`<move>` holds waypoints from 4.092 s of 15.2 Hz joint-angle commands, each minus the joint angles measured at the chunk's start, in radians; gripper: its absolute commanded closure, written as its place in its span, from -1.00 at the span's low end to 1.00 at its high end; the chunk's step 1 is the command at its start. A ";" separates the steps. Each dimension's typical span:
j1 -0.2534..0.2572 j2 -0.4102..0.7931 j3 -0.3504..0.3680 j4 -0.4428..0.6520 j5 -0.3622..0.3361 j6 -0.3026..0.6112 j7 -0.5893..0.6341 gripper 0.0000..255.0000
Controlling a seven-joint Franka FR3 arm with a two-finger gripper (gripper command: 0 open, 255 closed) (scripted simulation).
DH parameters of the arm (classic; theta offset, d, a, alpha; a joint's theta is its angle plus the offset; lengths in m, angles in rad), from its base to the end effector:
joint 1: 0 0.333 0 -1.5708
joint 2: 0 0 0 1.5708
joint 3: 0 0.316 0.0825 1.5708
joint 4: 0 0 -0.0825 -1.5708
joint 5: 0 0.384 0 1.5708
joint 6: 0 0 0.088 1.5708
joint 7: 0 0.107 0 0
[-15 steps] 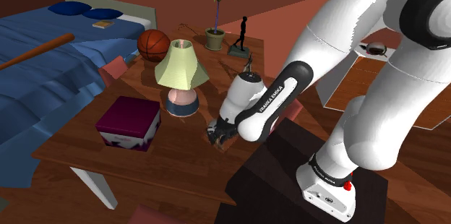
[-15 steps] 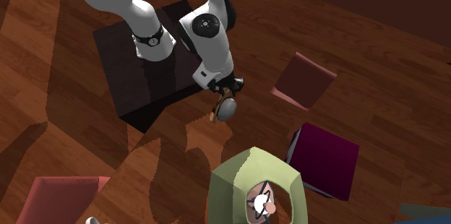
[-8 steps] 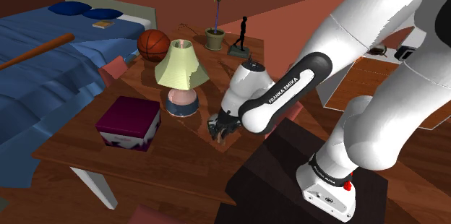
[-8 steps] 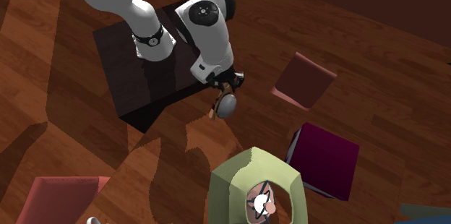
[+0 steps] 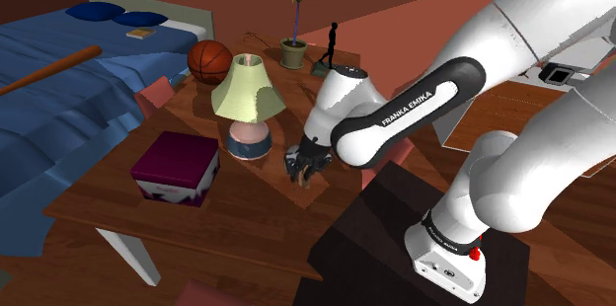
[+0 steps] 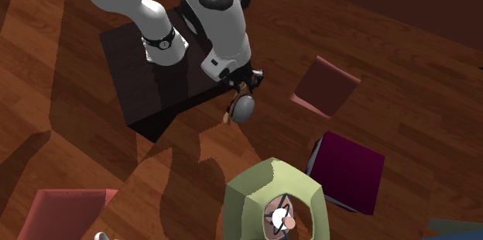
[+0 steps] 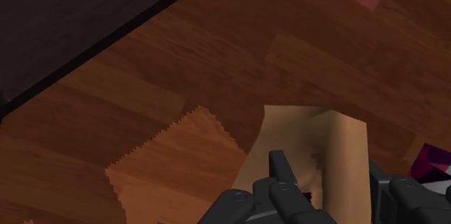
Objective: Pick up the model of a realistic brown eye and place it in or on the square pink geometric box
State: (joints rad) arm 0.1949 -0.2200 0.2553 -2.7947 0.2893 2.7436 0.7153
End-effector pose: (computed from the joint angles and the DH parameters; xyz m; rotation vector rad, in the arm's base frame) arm 0.3585 0.1552 0.2862 -2.8790 0.7722 -0.1449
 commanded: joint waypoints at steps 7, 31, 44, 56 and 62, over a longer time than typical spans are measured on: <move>-0.005 -0.122 -0.007 0.028 -0.016 -0.150 0.018 1.00; 0.040 0.686 0.020 1.061 -0.390 -0.384 0.345 1.00; 0.141 1.076 -0.019 1.637 -0.444 -0.570 0.362 1.00; 0.144 1.126 -0.026 1.616 -0.452 -0.499 0.365 1.00; 0.144 1.130 -0.026 1.623 -0.452 -0.503 0.364 -1.00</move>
State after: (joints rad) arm 0.3392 0.9061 0.2300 -1.1745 -0.1623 2.2423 1.0796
